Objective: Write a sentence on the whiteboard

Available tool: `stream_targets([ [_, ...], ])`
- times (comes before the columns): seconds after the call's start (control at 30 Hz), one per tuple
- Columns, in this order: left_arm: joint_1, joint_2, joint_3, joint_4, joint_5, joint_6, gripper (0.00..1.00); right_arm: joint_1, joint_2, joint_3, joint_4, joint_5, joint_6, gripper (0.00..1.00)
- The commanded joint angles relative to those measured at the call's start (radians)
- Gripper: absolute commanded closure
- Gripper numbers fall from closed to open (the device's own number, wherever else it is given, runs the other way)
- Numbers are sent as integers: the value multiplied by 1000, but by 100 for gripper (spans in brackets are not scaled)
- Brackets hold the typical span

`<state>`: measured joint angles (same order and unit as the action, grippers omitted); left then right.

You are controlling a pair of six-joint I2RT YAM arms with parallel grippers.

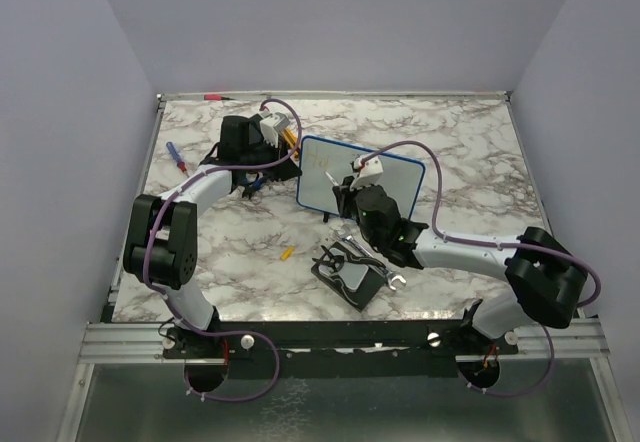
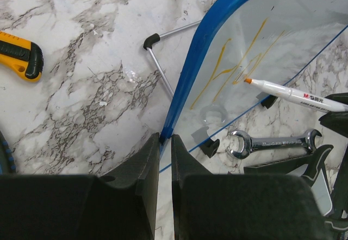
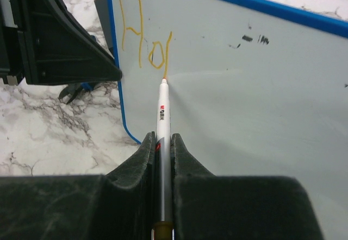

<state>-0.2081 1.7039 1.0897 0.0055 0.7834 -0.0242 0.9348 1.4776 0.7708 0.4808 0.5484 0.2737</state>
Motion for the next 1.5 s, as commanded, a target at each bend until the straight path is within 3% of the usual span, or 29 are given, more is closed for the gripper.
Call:
stream_targets([
  [0.0,-8,-32,24,-4,14,11,87,1,34,-21,-44,1,35,100],
  [0.27,-8,-32,24,-4,13,12,87,9,15,-22,-34,-17,13,100],
  [0.63,-7,-34,23,-4,13,12,87,24,-131,-19,-2,17,-51,100],
  [1.47,-10,-36,21,-4,13,13,87,22,2,84,61,87,-142,100],
])
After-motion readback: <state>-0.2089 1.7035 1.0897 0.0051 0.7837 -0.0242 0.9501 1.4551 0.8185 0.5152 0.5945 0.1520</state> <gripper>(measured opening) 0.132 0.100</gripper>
